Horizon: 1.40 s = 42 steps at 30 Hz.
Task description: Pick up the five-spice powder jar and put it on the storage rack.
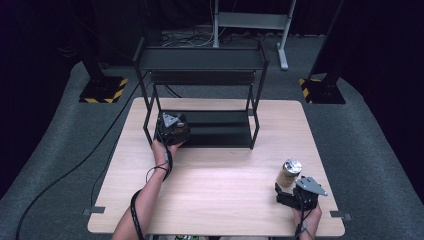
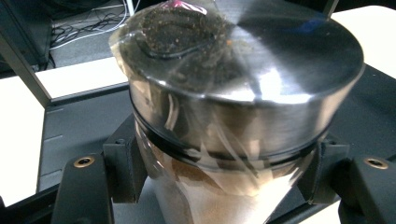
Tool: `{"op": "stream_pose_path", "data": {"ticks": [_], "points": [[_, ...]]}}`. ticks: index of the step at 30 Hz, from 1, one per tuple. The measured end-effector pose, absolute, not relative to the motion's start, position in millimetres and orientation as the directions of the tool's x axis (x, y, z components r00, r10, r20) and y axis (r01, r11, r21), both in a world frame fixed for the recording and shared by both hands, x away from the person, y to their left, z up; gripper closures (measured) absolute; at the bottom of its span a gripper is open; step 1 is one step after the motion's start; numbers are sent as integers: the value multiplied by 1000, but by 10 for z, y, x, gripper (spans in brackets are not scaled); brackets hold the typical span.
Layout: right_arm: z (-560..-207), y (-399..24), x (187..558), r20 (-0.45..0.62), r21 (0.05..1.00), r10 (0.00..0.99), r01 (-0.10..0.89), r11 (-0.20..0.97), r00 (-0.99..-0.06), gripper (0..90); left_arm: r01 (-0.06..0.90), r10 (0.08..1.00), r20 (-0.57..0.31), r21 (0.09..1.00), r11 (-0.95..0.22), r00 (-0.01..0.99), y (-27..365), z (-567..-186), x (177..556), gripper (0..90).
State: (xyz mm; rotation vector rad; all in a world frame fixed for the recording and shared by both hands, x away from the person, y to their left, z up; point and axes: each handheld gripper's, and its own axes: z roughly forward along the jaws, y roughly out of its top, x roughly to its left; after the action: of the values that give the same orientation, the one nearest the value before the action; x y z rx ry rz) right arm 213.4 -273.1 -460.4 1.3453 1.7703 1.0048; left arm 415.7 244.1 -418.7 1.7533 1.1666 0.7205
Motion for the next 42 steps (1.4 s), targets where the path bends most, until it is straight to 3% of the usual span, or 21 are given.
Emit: {"op": "stream_pose_path", "data": {"ticks": [42], "points": [[-4604,-2732,2133,-68,883,971,439,166,-229,0,400,927,11,900,-172,374,2294,-4231,4478,311]]}}
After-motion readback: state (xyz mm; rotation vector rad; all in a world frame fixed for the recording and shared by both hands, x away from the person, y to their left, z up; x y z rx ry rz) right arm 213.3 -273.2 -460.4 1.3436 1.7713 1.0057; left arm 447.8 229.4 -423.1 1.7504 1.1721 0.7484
